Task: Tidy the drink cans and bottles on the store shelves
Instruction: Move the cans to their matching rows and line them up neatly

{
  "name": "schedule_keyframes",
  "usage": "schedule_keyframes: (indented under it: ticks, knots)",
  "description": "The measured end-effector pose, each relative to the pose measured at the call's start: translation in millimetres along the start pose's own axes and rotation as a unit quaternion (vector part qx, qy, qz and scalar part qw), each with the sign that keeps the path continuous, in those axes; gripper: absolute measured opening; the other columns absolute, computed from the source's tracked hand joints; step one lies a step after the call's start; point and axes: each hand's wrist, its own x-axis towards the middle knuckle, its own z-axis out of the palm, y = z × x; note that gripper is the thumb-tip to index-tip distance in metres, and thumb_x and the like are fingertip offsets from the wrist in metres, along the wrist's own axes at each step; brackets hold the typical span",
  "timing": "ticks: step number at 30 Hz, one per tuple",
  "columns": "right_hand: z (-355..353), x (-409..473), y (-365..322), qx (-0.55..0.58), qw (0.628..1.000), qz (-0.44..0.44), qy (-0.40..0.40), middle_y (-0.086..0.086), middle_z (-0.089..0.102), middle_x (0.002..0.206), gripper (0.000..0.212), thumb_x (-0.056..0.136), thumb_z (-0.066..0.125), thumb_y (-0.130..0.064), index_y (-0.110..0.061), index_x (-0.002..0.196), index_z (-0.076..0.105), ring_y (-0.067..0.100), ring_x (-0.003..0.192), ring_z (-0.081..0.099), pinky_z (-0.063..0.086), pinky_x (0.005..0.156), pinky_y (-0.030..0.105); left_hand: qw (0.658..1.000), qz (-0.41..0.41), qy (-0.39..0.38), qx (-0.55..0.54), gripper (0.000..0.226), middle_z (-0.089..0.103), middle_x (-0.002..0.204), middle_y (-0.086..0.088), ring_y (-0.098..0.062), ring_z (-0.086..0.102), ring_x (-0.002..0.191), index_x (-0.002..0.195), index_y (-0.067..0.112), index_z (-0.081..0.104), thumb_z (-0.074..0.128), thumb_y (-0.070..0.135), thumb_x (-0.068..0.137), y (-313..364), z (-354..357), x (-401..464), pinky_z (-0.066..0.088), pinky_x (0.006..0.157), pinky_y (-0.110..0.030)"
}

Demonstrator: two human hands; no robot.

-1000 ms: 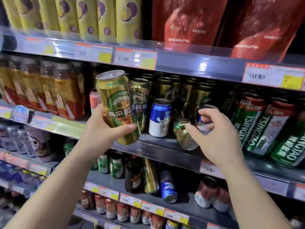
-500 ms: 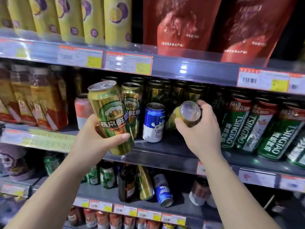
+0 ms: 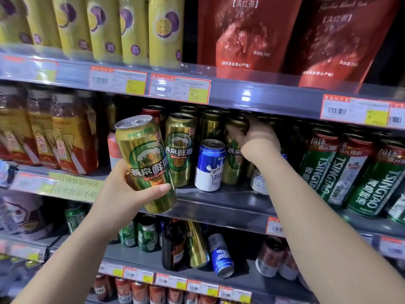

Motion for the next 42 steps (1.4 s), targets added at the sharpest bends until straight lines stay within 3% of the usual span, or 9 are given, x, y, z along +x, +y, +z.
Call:
schedule_keyframes:
  ticks: [4,6,8,13,18,24,30,34,42]
  knots:
    - [-0.8,-11.2,0.6,0.042,0.999,0.022,0.011,0.015,0.047,0.141,0.07,0.086,0.047,-0.068,-0.028,0.143,0.036,0.035,0.123,0.052,0.047,0.082,0.04,1.0,-0.012,0.002,0.006,0.069,0.069,0.097,0.025,0.005,0.067,0.084,0.108,0.036,0.054,0.086,0.057,0.051,-3.1,0.2,-0.6,0.05,0.054,-0.008]
    - [6.7,-31.2,3.6,0.099,0.989,0.014,0.11,0.019,0.042,0.143,0.067,0.087,0.053,-0.062,-0.024,0.14,0.04,0.038,0.126,0.047,0.045,0.091,0.041,1.0,-0.021,0.002,0.007,0.069,0.069,0.096,0.025,0.004,0.067,0.083,0.106,0.037,0.054,0.086,0.058,0.049,-4.7,1.9,-2.1,0.05,0.052,-0.009]
    - [21.6,-61.3,2.7,0.156,0.96,-0.052,0.228,0.016,0.052,0.128,0.058,0.082,0.06,-0.056,-0.021,0.128,0.05,0.037,0.113,0.055,0.044,0.081,0.038,1.0,-0.025,0.001,0.014,0.069,0.069,0.095,0.024,0.003,0.067,0.083,0.107,0.036,0.054,0.085,0.058,0.049,-4.6,4.0,-3.5,0.05,0.052,-0.009]
    - [64.2,-93.6,-10.1,0.084,0.993,-0.075,0.035,0.007,0.049,0.13,0.081,0.076,0.064,-0.062,-0.033,0.141,0.026,0.031,0.102,0.061,0.043,0.07,0.033,0.999,-0.024,-0.002,0.021,0.079,0.07,0.095,0.025,0.004,0.067,0.082,0.105,0.038,0.054,0.081,0.074,0.039,1.3,15.0,-3.0,0.05,0.063,-0.019]
    - [51.5,-96.2,4.0,0.281,0.937,-0.129,0.161,-0.005,0.052,0.103,0.043,0.085,0.063,-0.036,-0.028,0.124,0.047,0.009,0.076,0.057,0.048,0.063,0.029,0.998,0.012,-0.003,0.056,0.062,0.068,0.094,0.028,0.008,0.064,0.082,0.102,0.041,0.055,0.082,0.062,0.05,8.8,33.1,-3.3,0.047,0.061,-0.015]
    - [49.3,-83.4,1.2,0.042,0.991,-0.121,-0.036,0.008,0.044,0.132,0.075,0.082,0.064,-0.052,-0.045,0.142,0.019,0.036,0.102,0.063,0.041,0.069,0.035,0.998,0.037,0.004,0.041,0.051,0.067,0.092,0.028,0.008,0.064,0.081,0.097,0.037,0.057,0.084,0.051,0.055,17.6,60.7,-2.6,0.047,0.057,-0.005]
    - [58.3,-93.2,-7.4,0.201,0.976,-0.077,0.034,0.004,0.041,0.133,0.062,0.075,0.076,-0.042,-0.031,0.124,0.038,0.031,0.097,0.065,0.049,0.075,0.032,0.997,0.025,0.046,0.058,0.048,0.068,0.089,0.029,0.008,0.065,0.078,0.095,0.036,0.056,0.086,0.046,0.059,18.6,61.6,-8.1,0.046,0.055,-0.005]
    - [52.1,-112.7,23.1,0.344,0.922,-0.121,0.131,-0.005,0.046,0.12,0.064,0.067,0.081,-0.037,-0.032,0.118,0.044,-0.01,0.095,0.049,0.04,0.072,0.003,0.996,0.029,0.058,0.069,0.045,0.068,0.089,0.03,0.01,0.064,0.078,0.096,0.034,0.058,0.087,0.042,0.062,23.6,67.7,-9.8,0.044,0.056,-0.003]
    - [15.5,-116.6,93.8,0.407,0.896,-0.072,0.16,-0.006,0.053,0.122,0.066,0.065,0.083,-0.023,-0.043,0.115,0.044,0.008,0.094,0.064,0.056,0.078,0.031,0.981,0.012,0.09,0.169,0.058,0.055,0.088,0.025,0.002,0.053,0.078,0.114,0.034,0.049,0.081,0.049,0.068,28.0,129.1,17.0,0.041,0.064,-0.02]
